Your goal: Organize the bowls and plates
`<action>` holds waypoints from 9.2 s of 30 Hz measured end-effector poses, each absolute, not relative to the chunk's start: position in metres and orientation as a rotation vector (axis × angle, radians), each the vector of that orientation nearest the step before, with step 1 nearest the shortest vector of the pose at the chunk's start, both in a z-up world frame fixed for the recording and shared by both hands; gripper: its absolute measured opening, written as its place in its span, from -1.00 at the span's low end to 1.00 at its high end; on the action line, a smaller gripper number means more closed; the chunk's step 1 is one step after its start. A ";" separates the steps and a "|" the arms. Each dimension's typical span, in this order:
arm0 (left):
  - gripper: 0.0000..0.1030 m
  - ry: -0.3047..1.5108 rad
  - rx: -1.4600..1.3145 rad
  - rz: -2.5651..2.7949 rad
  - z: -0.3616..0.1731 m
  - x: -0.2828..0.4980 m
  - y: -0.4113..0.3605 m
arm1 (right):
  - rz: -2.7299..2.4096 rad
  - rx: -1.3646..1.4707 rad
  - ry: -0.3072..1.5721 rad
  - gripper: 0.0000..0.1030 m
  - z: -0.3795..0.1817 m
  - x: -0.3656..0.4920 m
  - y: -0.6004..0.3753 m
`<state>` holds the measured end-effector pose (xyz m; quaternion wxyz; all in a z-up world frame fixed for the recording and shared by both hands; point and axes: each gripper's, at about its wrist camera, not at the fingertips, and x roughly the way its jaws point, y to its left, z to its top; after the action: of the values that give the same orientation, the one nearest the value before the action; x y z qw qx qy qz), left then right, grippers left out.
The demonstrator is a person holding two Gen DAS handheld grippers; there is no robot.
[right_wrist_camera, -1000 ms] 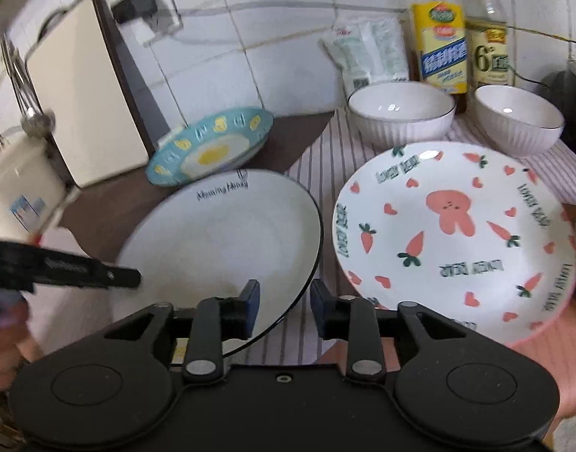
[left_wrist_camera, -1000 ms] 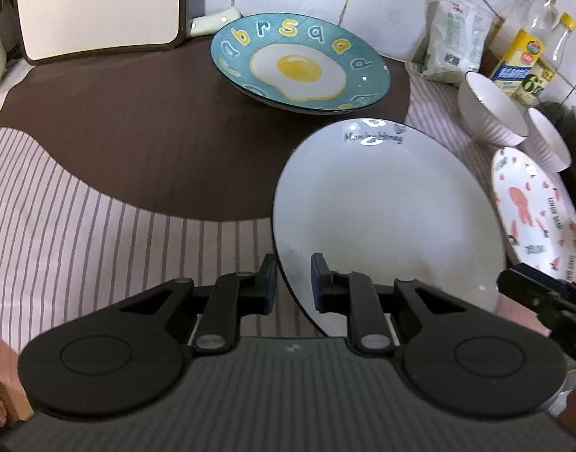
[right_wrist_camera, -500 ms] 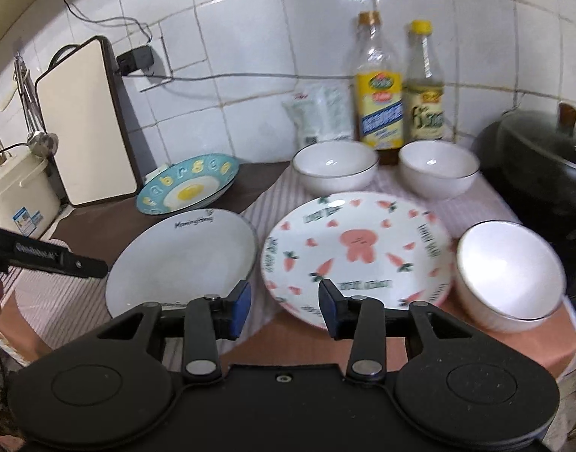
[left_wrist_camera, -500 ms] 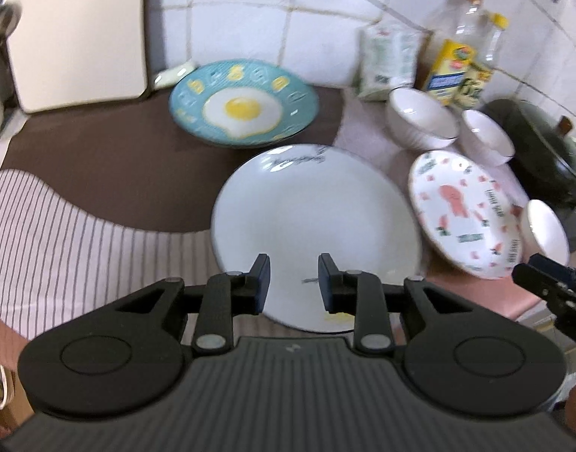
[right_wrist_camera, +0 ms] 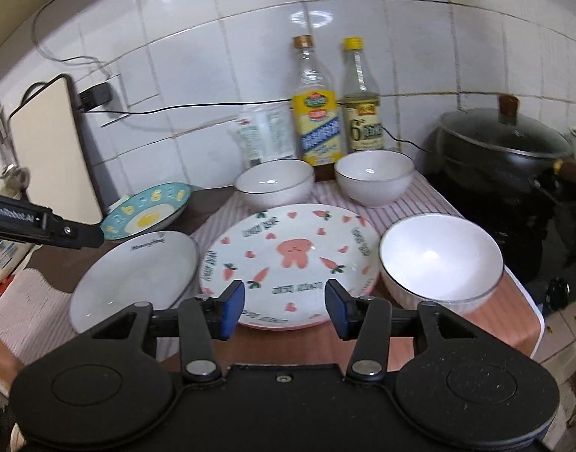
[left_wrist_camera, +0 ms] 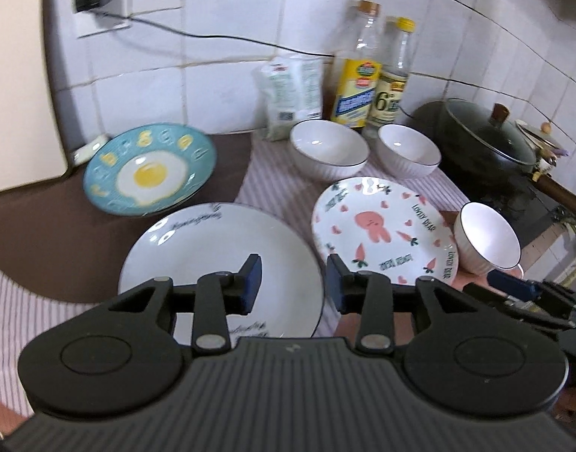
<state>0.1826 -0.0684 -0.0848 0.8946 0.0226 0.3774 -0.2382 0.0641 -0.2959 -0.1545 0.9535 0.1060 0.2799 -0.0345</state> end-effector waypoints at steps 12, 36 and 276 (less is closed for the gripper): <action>-0.20 0.762 0.178 -0.601 -0.113 0.233 -0.122 | -0.110 0.277 0.659 0.04 -0.196 0.096 -0.311; -0.35 1.033 0.205 -0.718 -0.179 0.332 -0.186 | -0.165 0.419 0.626 0.04 -0.219 0.117 -0.328; -0.71 1.110 -0.268 -0.278 -0.139 0.239 0.055 | 0.107 0.509 0.880 -0.61 -0.171 0.174 -0.214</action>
<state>0.2392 0.0555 -0.1394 0.8321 -0.1265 0.5238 -0.1313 0.1736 -0.2141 -0.1707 0.8722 0.2436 0.4212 0.0513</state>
